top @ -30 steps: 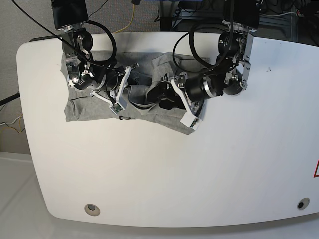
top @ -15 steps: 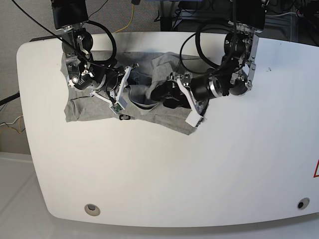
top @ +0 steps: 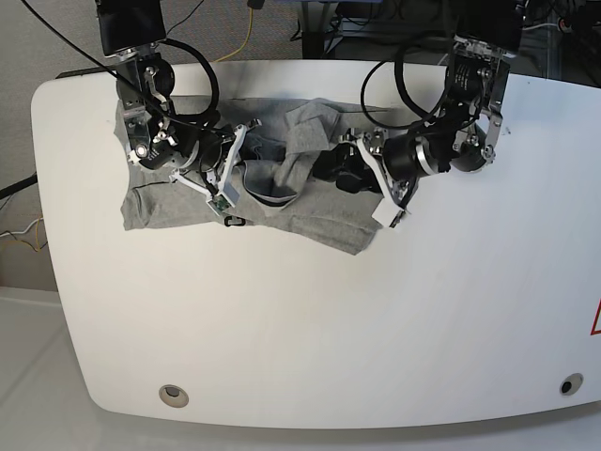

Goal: Fold the T-shirt properly
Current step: 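Lay the folded end down beside the right gripper and release it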

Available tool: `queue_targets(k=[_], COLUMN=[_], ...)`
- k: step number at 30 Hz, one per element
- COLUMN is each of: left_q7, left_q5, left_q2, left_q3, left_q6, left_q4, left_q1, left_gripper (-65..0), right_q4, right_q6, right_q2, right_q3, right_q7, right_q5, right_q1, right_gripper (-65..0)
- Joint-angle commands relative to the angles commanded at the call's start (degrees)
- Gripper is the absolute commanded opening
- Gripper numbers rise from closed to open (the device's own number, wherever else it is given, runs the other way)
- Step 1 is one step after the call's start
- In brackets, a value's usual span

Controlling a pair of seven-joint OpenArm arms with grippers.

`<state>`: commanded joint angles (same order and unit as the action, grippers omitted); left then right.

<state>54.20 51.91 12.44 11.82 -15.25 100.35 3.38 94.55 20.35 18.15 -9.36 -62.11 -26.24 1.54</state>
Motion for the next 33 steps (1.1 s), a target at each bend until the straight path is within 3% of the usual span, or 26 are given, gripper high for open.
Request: queue_targets(k=[25, 33], left_q7=[-0.1, -0.1], left_q5=[-0.2, -0.3], left_q2=[0.1, 0.1], left_q3=[0.0, 0.0], left_q6=[-0.1, -0.1], left_q4=[-0.1, -0.2], left_q1=[1.8, 1.8], left_gripper=[-33.6, -33.6], right_q4=[0.4, 2.1], right_q6=[0.00, 0.35], right_q2=[0.0, 0.1], right_q3=[1.5, 4.9], right_q7=[-0.7, -4.0], right_q5=[-0.4, -0.3], right_q1=[-0.4, -2.5], right_gripper=[-62.1, -49.3])
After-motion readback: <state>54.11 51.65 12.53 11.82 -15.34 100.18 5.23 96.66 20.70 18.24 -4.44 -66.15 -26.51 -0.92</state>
